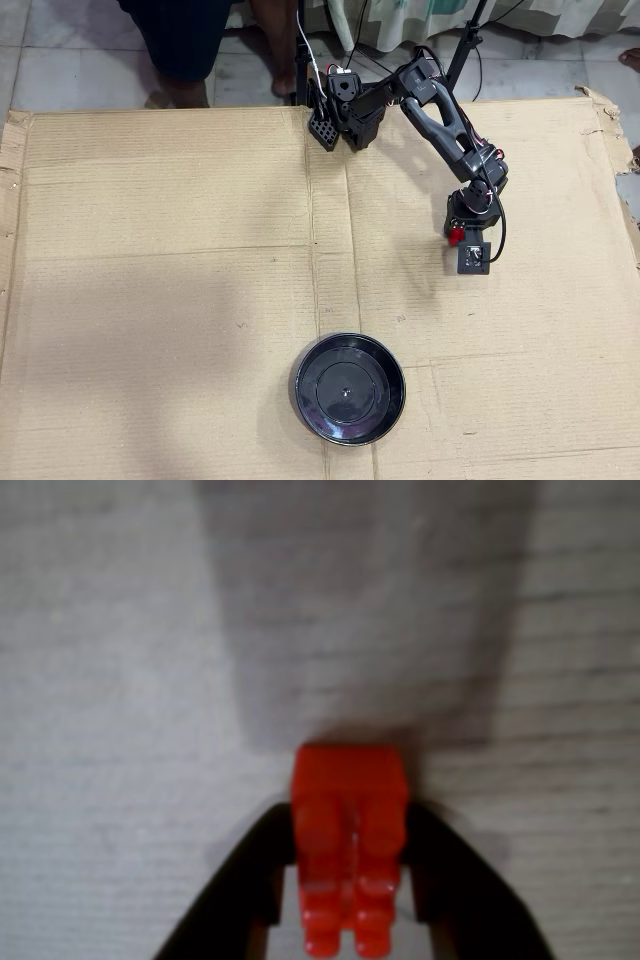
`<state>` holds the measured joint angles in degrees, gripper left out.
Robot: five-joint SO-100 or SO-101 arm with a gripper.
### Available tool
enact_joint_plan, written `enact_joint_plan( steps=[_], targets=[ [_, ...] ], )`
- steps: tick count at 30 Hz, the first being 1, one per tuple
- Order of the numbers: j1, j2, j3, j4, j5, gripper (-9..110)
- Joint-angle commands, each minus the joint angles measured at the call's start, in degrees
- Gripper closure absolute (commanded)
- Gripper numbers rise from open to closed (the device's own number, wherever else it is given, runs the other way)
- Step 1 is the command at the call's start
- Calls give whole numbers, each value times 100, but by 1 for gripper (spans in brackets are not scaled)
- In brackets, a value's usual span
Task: Grasp a lego block and put it in the bin.
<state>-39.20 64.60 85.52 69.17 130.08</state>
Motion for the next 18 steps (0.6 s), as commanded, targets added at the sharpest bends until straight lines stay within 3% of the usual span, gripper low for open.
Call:
enact_joint_plan(
  steps=[1, 18],
  targets=[
    [272, 105, -193, -53, -9, 101],
    [1679, 35, -2294, -62, -18, 101]
  ],
)
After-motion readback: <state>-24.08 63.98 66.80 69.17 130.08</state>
